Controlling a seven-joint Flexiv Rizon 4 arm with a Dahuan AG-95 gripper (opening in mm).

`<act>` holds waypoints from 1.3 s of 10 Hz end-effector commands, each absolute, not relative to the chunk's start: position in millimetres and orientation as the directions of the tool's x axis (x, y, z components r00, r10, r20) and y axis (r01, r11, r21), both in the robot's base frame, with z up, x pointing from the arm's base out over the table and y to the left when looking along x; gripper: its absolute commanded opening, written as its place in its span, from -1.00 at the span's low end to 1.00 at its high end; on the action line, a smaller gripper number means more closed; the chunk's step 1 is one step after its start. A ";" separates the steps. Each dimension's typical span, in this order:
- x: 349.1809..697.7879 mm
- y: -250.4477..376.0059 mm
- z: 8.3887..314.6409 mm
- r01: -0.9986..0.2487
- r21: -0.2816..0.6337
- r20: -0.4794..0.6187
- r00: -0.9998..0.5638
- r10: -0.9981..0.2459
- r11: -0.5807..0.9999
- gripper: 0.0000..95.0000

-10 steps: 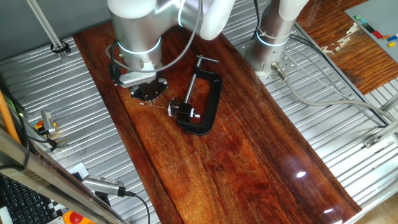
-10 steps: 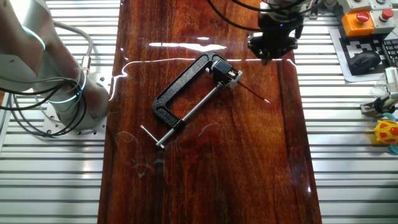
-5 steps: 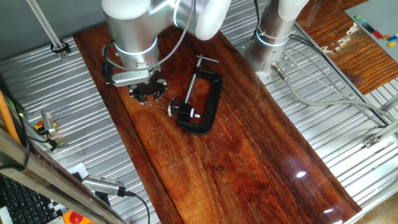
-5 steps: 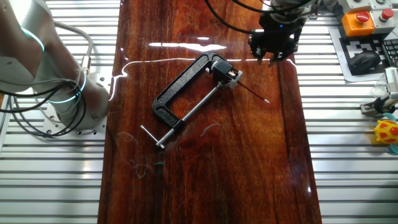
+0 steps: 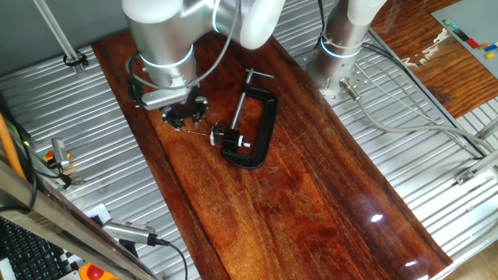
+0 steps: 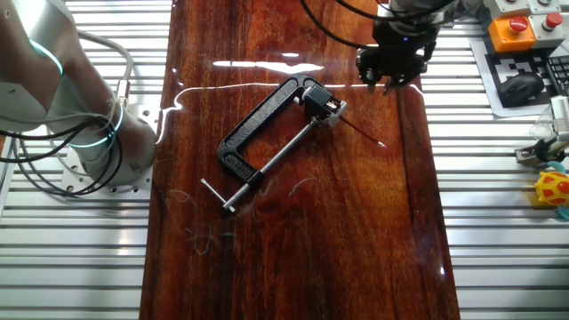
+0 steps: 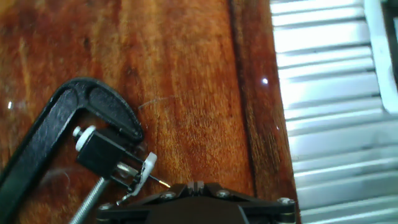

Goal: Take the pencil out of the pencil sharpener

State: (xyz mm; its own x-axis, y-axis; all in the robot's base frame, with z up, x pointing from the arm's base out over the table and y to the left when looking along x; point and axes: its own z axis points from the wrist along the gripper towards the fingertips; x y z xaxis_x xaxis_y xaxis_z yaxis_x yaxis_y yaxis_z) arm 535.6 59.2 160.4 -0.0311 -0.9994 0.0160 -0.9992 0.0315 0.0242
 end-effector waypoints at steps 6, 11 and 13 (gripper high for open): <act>531.1 51.8 165.2 -0.928 0.009 0.036 0.372 -0.927 -0.372 -0.60; 531.1 51.8 165.2 -0.950 -0.004 0.021 0.313 -0.949 -0.314 -0.60; 531.1 51.8 165.2 -0.954 -0.005 0.025 0.300 -0.954 -0.300 -0.60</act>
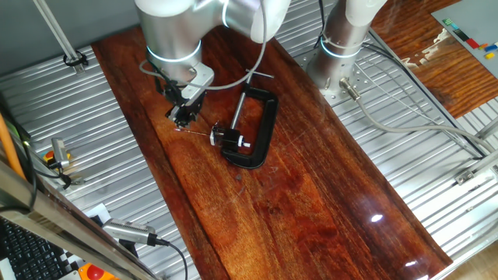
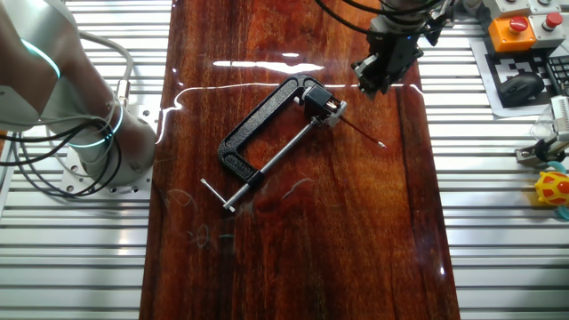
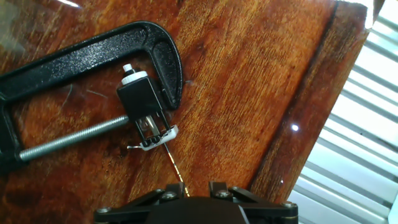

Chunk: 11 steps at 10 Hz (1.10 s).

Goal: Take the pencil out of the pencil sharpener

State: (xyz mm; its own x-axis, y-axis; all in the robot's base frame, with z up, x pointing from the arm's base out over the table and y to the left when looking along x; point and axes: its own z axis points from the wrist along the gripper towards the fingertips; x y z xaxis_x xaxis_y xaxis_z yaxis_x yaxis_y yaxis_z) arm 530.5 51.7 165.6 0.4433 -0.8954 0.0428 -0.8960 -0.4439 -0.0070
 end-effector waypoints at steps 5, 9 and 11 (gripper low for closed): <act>531.1 51.8 165.2 -0.945 -0.005 0.024 0.328 -0.944 -0.328 -0.20; 533.6 48.7 156.6 -0.915 -0.006 0.016 0.404 -0.915 -0.404 -0.20; 538.7 44.3 141.6 -0.896 -0.012 0.004 0.444 -0.896 -0.444 -0.20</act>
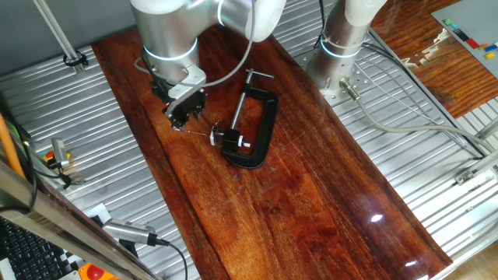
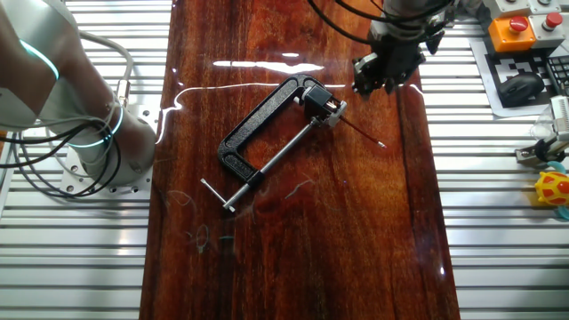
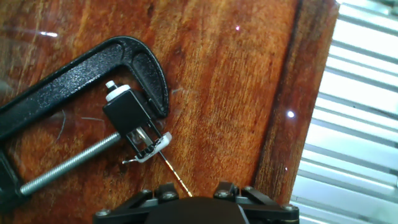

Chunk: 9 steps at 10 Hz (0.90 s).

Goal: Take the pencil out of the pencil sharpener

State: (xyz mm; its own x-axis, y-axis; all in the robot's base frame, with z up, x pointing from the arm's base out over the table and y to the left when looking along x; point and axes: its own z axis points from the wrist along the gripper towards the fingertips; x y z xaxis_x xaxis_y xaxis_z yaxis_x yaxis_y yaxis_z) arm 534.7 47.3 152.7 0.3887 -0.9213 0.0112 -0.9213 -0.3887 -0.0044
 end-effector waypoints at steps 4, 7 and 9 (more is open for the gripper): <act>545.3 34.9 107.9 -0.854 -0.015 0.004 0.521 -0.854 -0.521 -0.20; 545.3 34.9 107.9 -0.862 -0.013 -0.016 0.507 -0.862 -0.507 -0.20; 545.3 34.9 107.9 -0.853 -0.012 -0.014 0.521 -0.853 -0.521 -0.20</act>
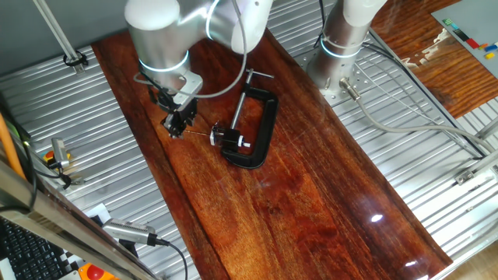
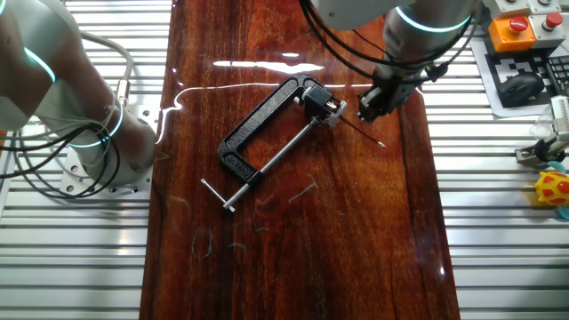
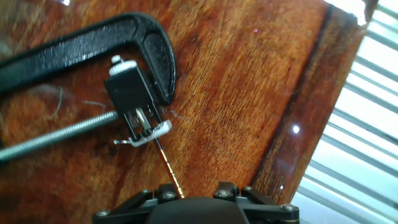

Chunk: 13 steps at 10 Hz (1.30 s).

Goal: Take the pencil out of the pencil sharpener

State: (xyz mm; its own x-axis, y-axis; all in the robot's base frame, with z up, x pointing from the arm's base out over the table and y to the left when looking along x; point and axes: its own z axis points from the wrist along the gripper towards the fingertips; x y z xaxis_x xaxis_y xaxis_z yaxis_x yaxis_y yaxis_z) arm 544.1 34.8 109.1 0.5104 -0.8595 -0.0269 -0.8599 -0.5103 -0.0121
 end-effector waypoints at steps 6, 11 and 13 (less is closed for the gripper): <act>529.7 33.5 99.7 -0.690 -0.017 -0.009 0.723 -0.690 -0.723 -0.20; 516.5 32.5 95.3 -0.681 -0.023 -0.005 0.733 -0.681 -0.732 -0.20; 516.5 32.5 95.3 -0.675 -0.019 0.023 0.737 -0.675 -0.738 -0.20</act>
State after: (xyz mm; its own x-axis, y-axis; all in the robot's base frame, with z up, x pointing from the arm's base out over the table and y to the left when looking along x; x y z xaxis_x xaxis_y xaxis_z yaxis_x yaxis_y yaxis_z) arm 515.8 33.8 96.8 0.7414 -0.6710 0.0046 -0.6708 -0.7413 -0.0206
